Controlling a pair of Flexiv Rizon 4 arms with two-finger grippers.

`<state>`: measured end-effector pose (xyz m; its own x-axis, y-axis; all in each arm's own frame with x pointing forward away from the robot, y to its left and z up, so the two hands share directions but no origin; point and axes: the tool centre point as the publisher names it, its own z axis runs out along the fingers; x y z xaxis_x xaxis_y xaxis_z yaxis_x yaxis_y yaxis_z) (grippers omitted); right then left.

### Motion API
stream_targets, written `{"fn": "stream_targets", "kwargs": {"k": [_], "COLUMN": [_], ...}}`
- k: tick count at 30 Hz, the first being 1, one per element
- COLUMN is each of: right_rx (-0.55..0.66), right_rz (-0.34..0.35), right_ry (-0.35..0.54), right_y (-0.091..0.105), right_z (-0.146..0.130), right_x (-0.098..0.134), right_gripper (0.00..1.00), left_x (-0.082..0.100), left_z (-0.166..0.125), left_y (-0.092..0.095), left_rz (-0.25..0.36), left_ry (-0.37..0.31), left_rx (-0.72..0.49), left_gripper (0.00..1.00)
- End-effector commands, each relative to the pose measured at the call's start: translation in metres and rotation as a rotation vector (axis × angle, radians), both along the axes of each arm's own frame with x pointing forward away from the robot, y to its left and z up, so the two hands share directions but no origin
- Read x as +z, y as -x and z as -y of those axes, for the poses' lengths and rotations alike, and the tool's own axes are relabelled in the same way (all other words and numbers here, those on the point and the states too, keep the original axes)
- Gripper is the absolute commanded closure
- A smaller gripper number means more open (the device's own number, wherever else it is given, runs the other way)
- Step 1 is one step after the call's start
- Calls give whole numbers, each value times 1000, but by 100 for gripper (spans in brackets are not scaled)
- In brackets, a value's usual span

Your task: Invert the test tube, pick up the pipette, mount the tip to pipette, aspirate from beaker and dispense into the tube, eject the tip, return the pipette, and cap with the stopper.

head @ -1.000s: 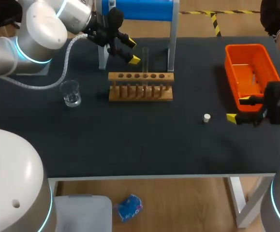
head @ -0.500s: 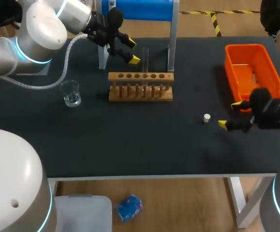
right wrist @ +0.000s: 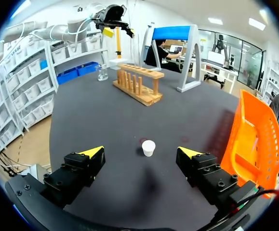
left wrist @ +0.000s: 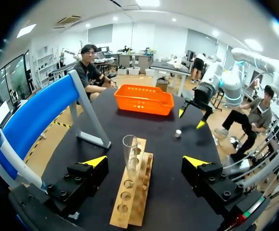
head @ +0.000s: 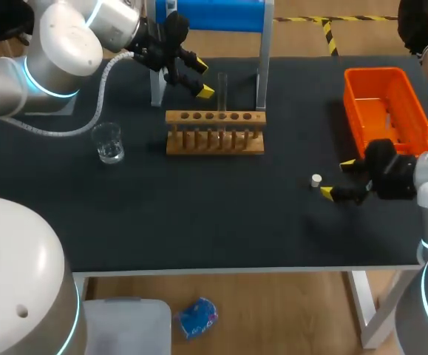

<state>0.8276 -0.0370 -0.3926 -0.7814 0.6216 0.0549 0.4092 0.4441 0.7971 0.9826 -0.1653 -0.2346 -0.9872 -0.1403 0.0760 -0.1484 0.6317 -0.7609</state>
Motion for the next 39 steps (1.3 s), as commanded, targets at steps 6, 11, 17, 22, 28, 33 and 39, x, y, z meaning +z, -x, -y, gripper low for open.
{"fn": "stream_targets", "kwargs": {"k": [6,11,17,22,28,33,39], "right_rx": [9,14,17,19,18,16,18], "right_rz": [-13,-20,-27,-34,-44,-51,-54], "right_ry": [3,4,8,12,15,17,19], "right_y": [-12,-16,-21,-23,-27,-31,-34], "right_z": [-12,-16,-20,-22,-24,-25,-28], "right_x": [-15,-19,-23,-26,-32,-34,-36], "right_gripper": [13,14,19,25,36,45,51], "left_x": [1,1,1,1,1,1,1], "left_z": [0,0,0,0,0,0,0], "left_y": [0,0,0,0,0,0,0], "left_rz": [-3,-3,-3,-3,-3,-3,-3], "left_ry": [-3,-3,-3,-3,-3,-3,-3], "left_rx": [-1,-1,-1,-1,-1,-1,-1], "left_gripper": [0,0,0,0,0,0,0]}}
